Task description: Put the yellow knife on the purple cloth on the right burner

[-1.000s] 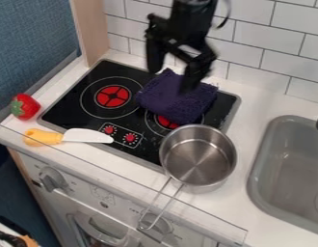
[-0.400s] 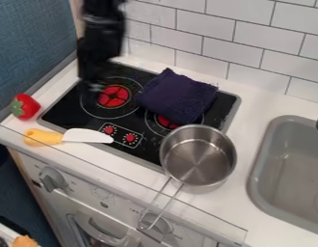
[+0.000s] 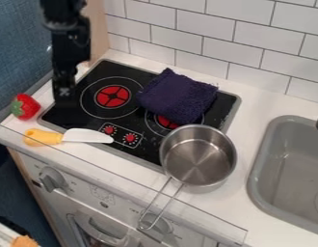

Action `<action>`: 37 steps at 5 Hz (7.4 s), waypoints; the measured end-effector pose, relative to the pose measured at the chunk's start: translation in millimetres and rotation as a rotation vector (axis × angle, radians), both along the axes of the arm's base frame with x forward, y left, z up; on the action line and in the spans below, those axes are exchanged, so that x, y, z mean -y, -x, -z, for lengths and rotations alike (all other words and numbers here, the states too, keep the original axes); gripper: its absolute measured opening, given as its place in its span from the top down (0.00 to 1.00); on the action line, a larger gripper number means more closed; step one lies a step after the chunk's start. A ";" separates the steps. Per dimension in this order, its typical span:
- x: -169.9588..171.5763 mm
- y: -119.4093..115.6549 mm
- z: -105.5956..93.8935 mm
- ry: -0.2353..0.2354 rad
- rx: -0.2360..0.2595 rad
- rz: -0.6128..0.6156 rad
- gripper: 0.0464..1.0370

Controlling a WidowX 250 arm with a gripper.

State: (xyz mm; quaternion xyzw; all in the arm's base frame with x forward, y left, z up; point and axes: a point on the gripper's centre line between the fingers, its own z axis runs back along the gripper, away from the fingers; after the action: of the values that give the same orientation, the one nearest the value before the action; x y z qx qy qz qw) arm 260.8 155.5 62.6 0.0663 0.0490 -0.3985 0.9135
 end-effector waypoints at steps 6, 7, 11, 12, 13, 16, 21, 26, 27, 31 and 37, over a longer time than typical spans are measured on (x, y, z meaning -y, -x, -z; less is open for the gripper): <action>-4.6 29.1 50.3 -0.010 0.050 -0.062 0.04; -5.1 26.9 56.4 0.005 0.054 -0.062 0.04; -4.6 37.8 59.5 0.100 0.107 -0.043 0.61; 2.8 43.6 57.9 0.133 0.062 0.002 0.71; 17.4 43.3 50.9 0.142 0.037 0.048 0.71; 31.9 15.8 14.9 0.078 0.109 -0.072 0.71; 84.4 -32.3 -29.8 0.101 0.220 -1.043 0.71; 129.1 -95.6 -20.3 0.019 0.160 -1.926 0.71; 127.4 -103.5 2.3 -0.031 0.176 -1.987 0.71; 122.9 -114.8 28.9 0.051 0.117 -1.984 0.37; 120.8 -85.9 -37.3 0.030 0.252 -1.247 0.04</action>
State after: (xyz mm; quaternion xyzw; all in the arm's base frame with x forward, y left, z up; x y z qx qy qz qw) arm 346.7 34.8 100.0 0.0591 -0.0349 0.2185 0.9734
